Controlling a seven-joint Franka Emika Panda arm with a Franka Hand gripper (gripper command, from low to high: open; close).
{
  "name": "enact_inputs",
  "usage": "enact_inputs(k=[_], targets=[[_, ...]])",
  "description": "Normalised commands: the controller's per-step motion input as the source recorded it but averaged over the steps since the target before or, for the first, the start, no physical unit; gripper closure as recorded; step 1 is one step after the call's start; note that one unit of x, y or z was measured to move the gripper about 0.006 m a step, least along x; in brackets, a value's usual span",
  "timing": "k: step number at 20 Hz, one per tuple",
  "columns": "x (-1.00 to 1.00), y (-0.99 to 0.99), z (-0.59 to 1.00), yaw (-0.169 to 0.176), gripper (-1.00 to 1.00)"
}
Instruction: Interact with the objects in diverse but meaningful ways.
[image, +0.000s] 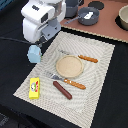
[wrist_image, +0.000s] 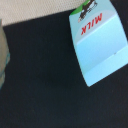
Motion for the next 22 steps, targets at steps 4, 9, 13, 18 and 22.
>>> enact_inputs(k=[4, 9, 13, 18, 22], targets=[[-0.22, -0.4, 0.14, 0.103, -1.0], [-0.02, -0.46, 0.31, 0.033, -1.0], [-0.22, -0.52, 0.01, 0.024, -1.0], [-0.47, -0.34, -0.2, 0.019, -1.0], [-0.51, -0.38, -0.32, 0.028, -1.0]])
